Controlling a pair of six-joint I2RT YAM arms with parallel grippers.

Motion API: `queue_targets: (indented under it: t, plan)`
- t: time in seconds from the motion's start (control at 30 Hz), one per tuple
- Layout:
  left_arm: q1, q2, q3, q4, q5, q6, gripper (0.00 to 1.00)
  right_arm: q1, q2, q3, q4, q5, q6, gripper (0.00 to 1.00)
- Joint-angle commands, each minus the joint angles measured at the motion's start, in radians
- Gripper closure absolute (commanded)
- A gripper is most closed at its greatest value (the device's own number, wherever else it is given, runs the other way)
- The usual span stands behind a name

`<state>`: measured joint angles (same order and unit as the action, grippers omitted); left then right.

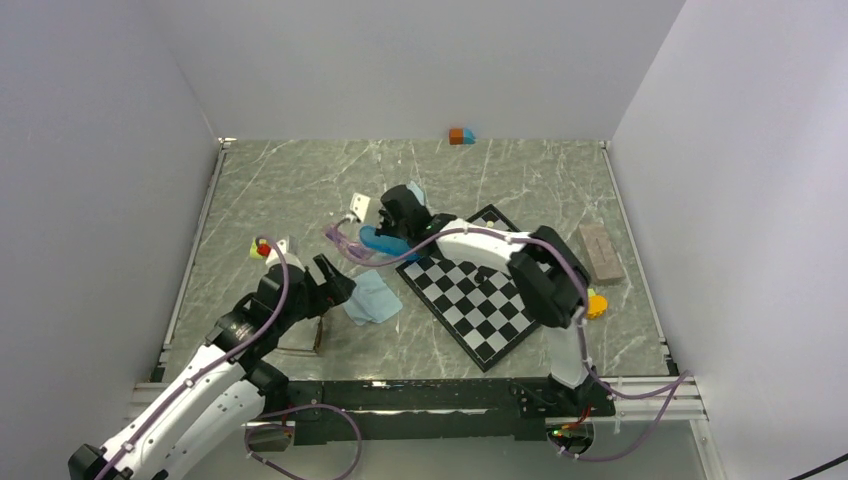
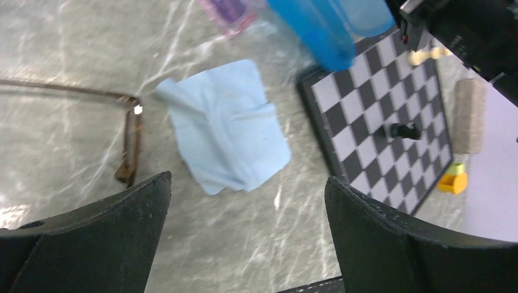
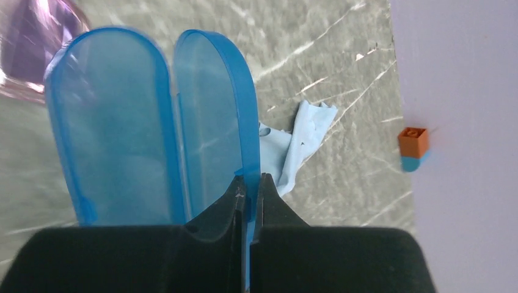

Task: Organize the sunglasses
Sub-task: Place the opened sunglasses case at the center of the board.

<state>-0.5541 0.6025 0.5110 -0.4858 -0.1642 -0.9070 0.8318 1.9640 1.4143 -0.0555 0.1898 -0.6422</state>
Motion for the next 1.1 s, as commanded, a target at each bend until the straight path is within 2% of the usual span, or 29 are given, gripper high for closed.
queue_targets:
  t: [0.0,0.27,0.4,0.53,0.63,0.83,0.97,1.07]
  plan:
    - [-0.003,-0.046,-0.041,-0.129,-0.047,-0.047,0.01,-0.011,0.103,0.036,0.133,0.127,-0.337,0.98]
    - [0.000,-0.067,-0.069,-0.137,-0.071,-0.076,0.01,-0.014,0.174,-0.006,0.313,0.120,-0.434,0.96]
    - [-0.001,-0.029,-0.067,-0.109,-0.069,-0.069,0.01,-0.014,0.145,-0.017,0.356,0.142,-0.403,0.95]
    - [-0.001,0.040,-0.056,-0.012,-0.038,-0.050,0.01,-0.010,0.040,-0.063,0.326,0.135,-0.310,0.96]
    - [0.010,0.093,-0.027,0.064,-0.011,-0.031,0.01,0.007,-0.071,-0.129,0.255,0.047,-0.232,0.95]
    - [0.100,0.184,-0.005,0.317,0.147,-0.023,0.01,0.080,-0.242,-0.202,0.184,-0.063,-0.179,0.95]
    - [0.158,0.232,-0.005,0.470,0.294,-0.046,0.01,0.128,-0.284,-0.225,0.165,-0.030,-0.172,0.95]
    - [0.158,0.240,-0.005,0.553,0.341,-0.052,0.01,0.156,-0.289,-0.234,0.174,0.014,-0.187,0.96]
